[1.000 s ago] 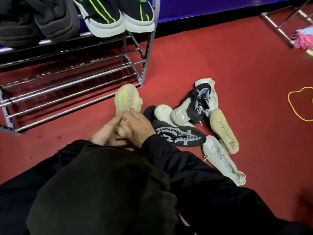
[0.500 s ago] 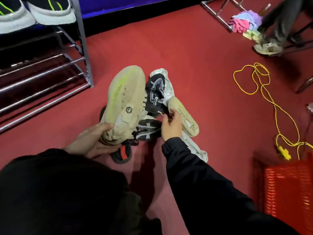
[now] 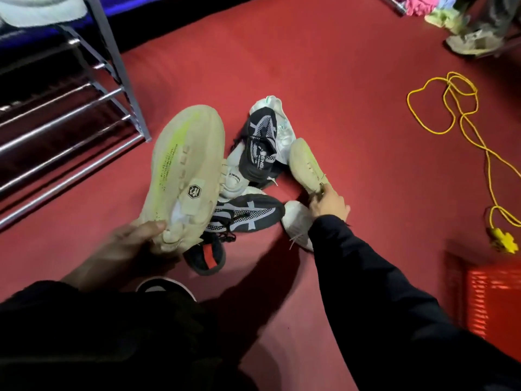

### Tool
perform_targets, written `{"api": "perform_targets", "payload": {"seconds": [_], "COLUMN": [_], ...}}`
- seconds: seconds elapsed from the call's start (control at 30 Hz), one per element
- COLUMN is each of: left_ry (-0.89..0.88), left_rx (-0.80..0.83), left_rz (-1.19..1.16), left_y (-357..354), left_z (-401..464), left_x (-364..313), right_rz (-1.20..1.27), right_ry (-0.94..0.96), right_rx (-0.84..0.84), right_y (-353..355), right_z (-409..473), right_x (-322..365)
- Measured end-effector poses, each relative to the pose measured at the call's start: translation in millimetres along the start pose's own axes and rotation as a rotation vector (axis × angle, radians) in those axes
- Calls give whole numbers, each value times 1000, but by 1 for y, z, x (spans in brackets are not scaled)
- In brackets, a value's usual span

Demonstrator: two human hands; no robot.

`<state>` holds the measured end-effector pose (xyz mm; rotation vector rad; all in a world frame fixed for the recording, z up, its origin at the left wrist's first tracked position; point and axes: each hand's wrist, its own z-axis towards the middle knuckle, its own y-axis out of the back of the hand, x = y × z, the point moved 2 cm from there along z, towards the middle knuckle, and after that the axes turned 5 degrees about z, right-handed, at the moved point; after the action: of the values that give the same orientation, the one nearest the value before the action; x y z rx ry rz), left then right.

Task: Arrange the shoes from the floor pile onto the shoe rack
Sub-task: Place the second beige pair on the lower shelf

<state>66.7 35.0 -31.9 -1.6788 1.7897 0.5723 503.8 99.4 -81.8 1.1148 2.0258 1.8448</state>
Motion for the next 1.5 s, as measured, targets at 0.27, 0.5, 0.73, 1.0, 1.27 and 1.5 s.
{"api": "perform_targets", "payload": {"seconds": [0.27, 0.5, 0.73, 1.0, 1.27, 1.5], "left_ry": [-176, -229, -331, -230, -340, -339], "left_rx": [-129, -112, -200, -363, -682, -967], "left_rz": [-17, -143, -253, -480, -513, -557], "left_y": [-31, -33, 26, 75, 140, 221], "left_z": [-44, -97, -124, -148, -179, -174], "left_x": [-60, -94, -71, -6, 0, -33], "right_rz": [703, 1130, 962, 712, 780, 1009], "right_ry": [272, 528, 762, 788, 469, 42], "right_rx": [-109, 182, 695, 817, 916, 1284], "right_y": [87, 123, 87, 41, 16, -44], "right_z": [-85, -186, -264, -292, -298, -319], "right_x": [77, 192, 269, 283, 307, 384]}}
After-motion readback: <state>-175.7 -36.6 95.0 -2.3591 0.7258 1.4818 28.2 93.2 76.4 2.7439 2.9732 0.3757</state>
